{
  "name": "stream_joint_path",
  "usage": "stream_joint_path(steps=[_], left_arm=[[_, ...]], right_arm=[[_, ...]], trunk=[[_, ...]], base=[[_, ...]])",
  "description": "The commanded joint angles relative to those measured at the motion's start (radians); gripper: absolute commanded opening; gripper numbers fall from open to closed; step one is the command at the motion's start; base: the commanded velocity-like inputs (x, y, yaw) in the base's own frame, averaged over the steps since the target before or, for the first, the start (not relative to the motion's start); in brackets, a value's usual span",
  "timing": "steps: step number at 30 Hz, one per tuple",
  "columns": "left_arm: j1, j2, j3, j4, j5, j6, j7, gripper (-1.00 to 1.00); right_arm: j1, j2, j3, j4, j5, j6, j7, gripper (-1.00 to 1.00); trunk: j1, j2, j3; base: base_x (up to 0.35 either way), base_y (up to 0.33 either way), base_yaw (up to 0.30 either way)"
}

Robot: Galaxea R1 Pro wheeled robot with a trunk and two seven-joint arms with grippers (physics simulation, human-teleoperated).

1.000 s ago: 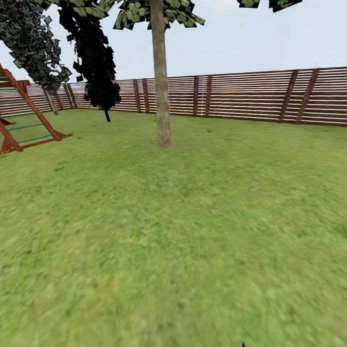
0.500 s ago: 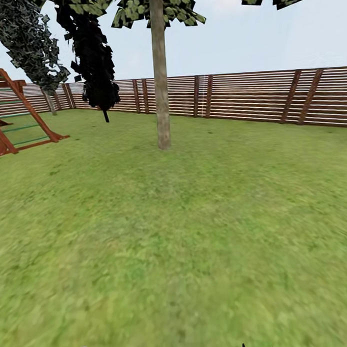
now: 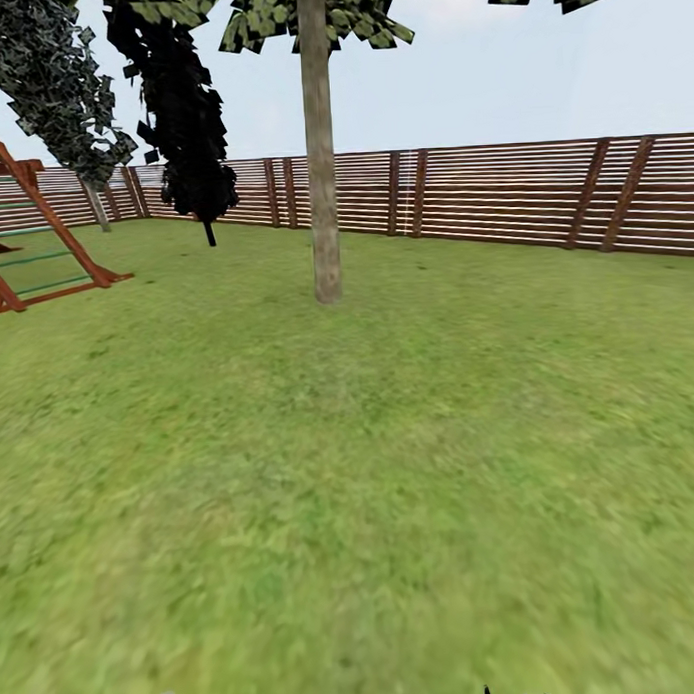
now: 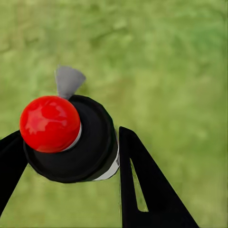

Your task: In the garden, pick up the pesticide atomizer on the floor and spray pesticide onto both trees until each tree trunk is fully covered.

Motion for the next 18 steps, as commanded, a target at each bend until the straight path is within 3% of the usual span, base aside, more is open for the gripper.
stream_joint_path(steps=[1,18], left_arm=[[-0.001,0.0,-0.008,0.001,0.004,-0.003,0.003,-1.0],[-0.001,0.0,-0.008,0.001,0.004,-0.004,0.003,-1.0]], right_arm=[[0.0,0.0,-0.002,0.0,0.011,-0.001,-0.009,1.0],[0.0,0.0,-0.002,0.0,0.011,-0.001,-0.009,1.0]], trunk=[[0.0,0.0,-0.001],[0.0,0.0,-0.001]], base=[[0.339,0.0,0.0],[0.339,0.0,0.0]])
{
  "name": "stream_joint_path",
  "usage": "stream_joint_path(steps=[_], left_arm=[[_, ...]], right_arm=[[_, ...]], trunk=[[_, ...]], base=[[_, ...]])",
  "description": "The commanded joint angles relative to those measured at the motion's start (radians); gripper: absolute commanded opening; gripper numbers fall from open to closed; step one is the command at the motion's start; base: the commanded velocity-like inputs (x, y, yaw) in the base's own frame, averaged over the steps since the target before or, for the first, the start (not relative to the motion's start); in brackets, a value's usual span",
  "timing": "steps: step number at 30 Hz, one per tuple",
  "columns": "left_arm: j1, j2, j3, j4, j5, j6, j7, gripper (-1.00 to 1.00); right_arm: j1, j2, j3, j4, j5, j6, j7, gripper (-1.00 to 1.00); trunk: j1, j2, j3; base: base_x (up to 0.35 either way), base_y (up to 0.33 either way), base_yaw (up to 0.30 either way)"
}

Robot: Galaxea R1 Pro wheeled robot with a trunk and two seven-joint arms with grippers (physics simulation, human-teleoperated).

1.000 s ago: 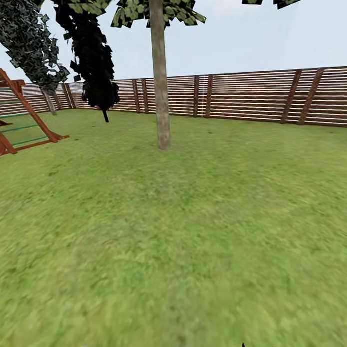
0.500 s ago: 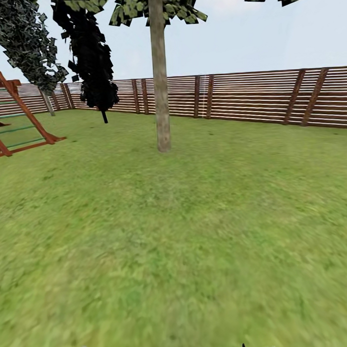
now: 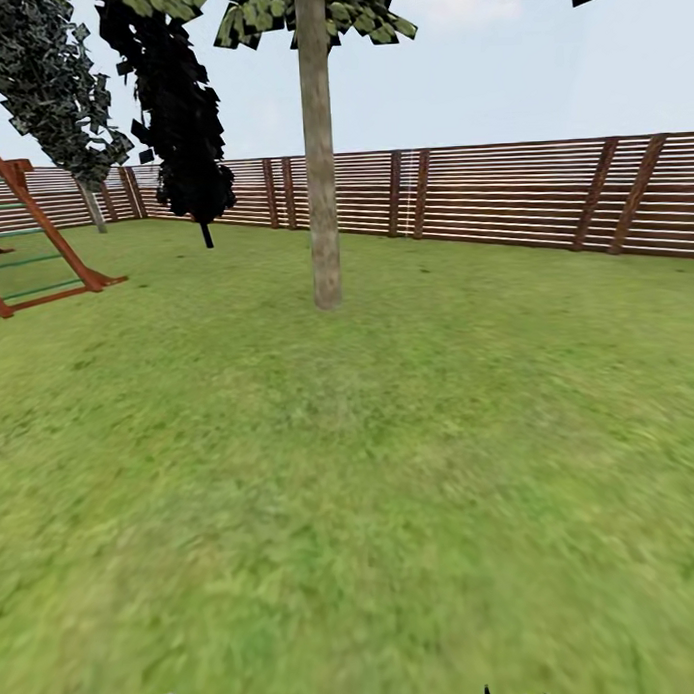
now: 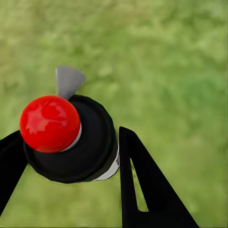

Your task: In the garden, pick up the pesticide atomizer on the floor and spray pesticide onto both trees until each tree trunk is fully covered.

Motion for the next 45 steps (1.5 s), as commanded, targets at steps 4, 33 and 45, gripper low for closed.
stream_joint_path(steps=[4,33,45], left_arm=[[-0.001,0.0,-0.008,0.001,0.004,-0.004,0.003,-1.0],[-0.001,0.0,-0.008,0.001,0.004,-0.003,0.003,-1.0],[-0.001,0.0,-0.008,0.001,0.004,-0.003,0.003,-1.0]], right_arm=[[-0.001,0.0,-0.002,0.0,0.011,-0.001,-0.01,1.0],[0.0,0.0,-0.002,0.0,0.011,-0.001,-0.009,1.0],[-0.001,0.0,-0.002,0.0,0.011,-0.001,-0.009,1.0]], trunk=[[0.0,0.0,-0.001],[0.0,0.0,-0.001],[0.0,0.0,-0.001]], base=[[0.339,0.0,0.0],[0.339,0.0,0.0],[0.339,0.0,0.0]])
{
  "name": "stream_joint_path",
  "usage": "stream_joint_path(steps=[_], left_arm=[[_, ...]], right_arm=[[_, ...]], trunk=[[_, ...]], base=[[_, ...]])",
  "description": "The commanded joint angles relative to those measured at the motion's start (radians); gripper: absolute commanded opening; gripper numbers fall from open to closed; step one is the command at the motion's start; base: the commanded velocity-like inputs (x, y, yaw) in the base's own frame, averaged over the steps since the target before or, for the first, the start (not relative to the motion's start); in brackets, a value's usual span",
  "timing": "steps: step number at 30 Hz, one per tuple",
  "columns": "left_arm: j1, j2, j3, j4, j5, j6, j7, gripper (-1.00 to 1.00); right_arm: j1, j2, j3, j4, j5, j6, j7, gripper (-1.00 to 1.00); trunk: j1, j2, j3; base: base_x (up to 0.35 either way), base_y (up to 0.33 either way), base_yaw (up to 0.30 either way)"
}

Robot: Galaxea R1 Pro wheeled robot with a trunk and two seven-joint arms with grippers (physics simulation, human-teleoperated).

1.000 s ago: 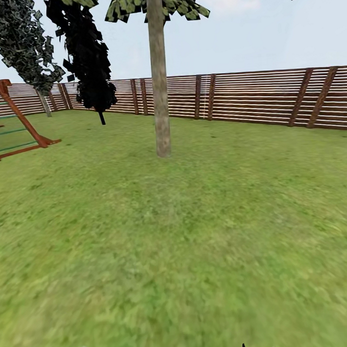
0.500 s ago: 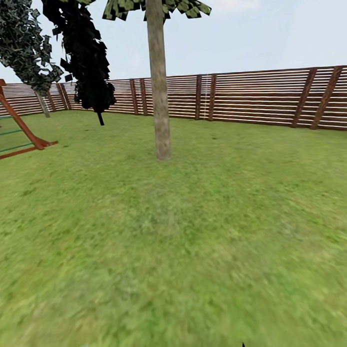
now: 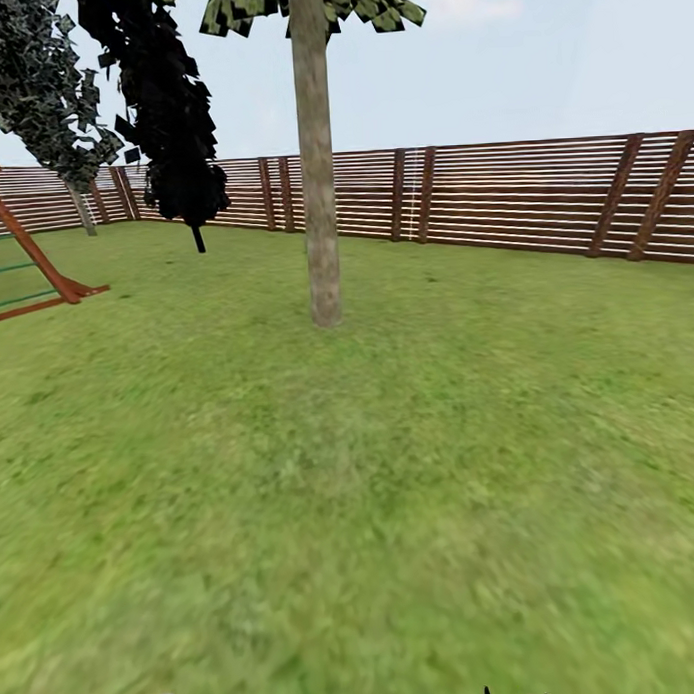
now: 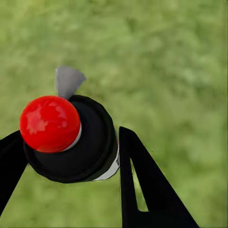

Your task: In the garden, pick up the pesticide atomizer on the floor and spray pesticide onto both trees until each tree trunk is fully covered.

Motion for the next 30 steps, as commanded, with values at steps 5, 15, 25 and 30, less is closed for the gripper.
stream_joint_path(steps=[5,15,25,30], left_arm=[[-0.001,0.0,-0.008,0.001,0.004,-0.003,0.003,-1.0],[-0.001,0.0,-0.009,0.001,0.004,-0.004,0.003,-1.0],[0.004,-0.02,-0.008,0.001,0.0,-0.004,0.003,-1.0],[0.005,-0.012,-0.008,0.001,0.006,-0.004,0.003,-1.0]], right_arm=[[0.0,0.0,-0.002,0.0,0.011,-0.001,-0.01,1.0],[0.0,0.0,-0.002,0.0,0.011,-0.001,-0.01,1.0],[0.0,0.0,-0.002,0.0,0.011,-0.001,-0.01,1.0],[0.0,0.0,-0.002,0.0,0.011,-0.001,-0.01,1.0]], trunk=[[0.0,0.0,-0.001],[0.0,0.0,-0.001],[0.0,0.0,-0.001],[0.0,0.0,-0.001]], base=[[0.339,0.0,0.0],[0.339,0.0,0.0],[0.339,0.0,0.0],[0.34,0.0,0.0]])
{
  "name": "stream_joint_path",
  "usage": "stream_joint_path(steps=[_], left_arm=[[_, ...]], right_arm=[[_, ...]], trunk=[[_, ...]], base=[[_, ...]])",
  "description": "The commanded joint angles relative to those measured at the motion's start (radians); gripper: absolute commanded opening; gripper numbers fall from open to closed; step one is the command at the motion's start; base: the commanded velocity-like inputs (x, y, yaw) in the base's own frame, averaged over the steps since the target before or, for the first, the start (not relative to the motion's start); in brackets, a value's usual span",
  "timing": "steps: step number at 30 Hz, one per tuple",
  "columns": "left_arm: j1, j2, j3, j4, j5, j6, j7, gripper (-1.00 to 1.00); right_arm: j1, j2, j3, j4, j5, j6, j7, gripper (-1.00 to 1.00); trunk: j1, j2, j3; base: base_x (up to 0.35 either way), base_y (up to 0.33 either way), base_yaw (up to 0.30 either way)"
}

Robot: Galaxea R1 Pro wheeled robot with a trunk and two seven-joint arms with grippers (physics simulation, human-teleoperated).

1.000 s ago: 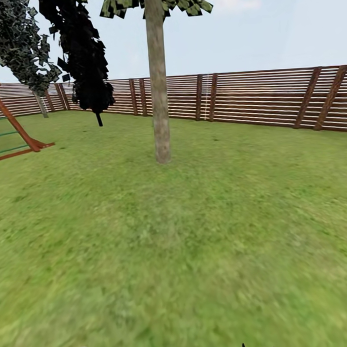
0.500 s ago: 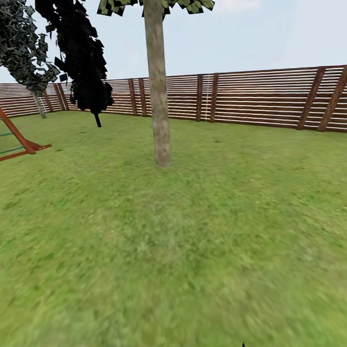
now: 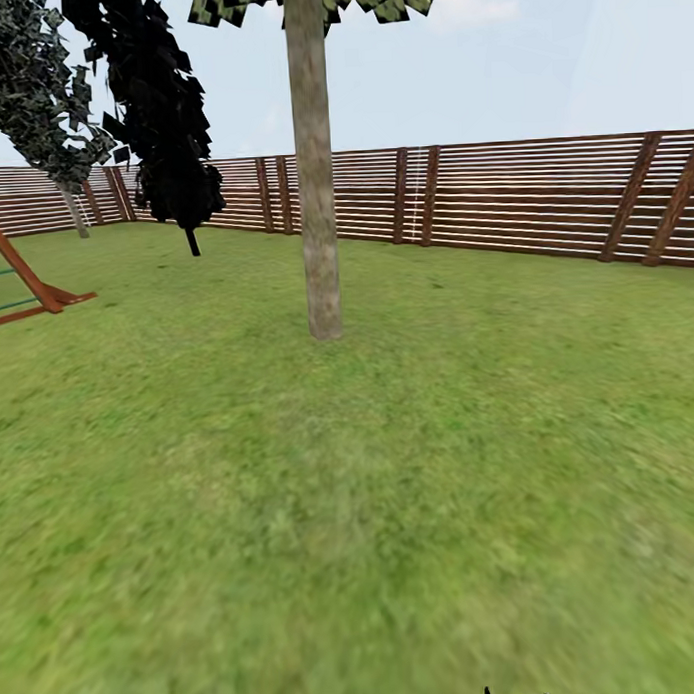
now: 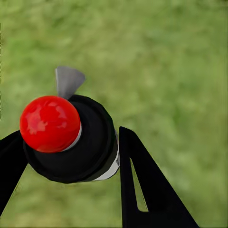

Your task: In the garden, pick up the pesticide atomizer on the floor and spray pesticide onto both trees until each tree trunk is fully covered.

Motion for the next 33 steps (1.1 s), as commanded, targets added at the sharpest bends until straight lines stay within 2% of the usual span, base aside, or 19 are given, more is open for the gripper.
stream_joint_path(steps=[1,15,20,23,26,33], left_arm=[[0.0,0.001,-0.01,0.001,0.004,-0.003,0.003,-1.0],[0.0,0.003,-0.01,0.001,0.005,-0.003,0.004,-1.0],[0.0,-0.002,-0.01,0.001,0.004,-0.003,0.003,-1.0],[0.0,-0.004,-0.01,0.001,0.003,-0.003,0.003,-1.0],[0.0,-0.006,-0.01,0.0,0.003,-0.003,0.003,-1.0],[0.0,-0.004,-0.01,0.0,0.003,-0.003,0.003,-1.0]], right_arm=[[0.0,0.0,-0.002,0.0,0.011,-0.001,-0.009,1.0],[-0.001,0.007,-0.007,-0.004,0.007,-0.003,-0.011,1.0],[-0.002,-0.002,-0.003,-0.042,0.013,-0.052,-0.007,1.0],[-0.002,-0.005,0.026,-0.051,0.024,-0.058,-0.006,1.0],[-0.001,-0.017,0.087,-0.053,0.04,-0.059,-0.006,1.0],[-0.002,-0.04,0.1,-0.053,0.041,-0.059,-0.006,1.0]], trunk=[[0.0,0.0,-0.001],[0.0,0.0,-0.001],[0.0,0.0,-0.001],[0.0,0.0,-0.001],[0.0,0.0,-0.001],[0.0,0.0,-0.001]], base=[[0.34,0.0,0.0],[0.34,0.0,0.0],[0.34,0.0,0.0],[0.34,0.0,0.0],[0.34,0.0,0.0],[0.34,0.0,0.0]])
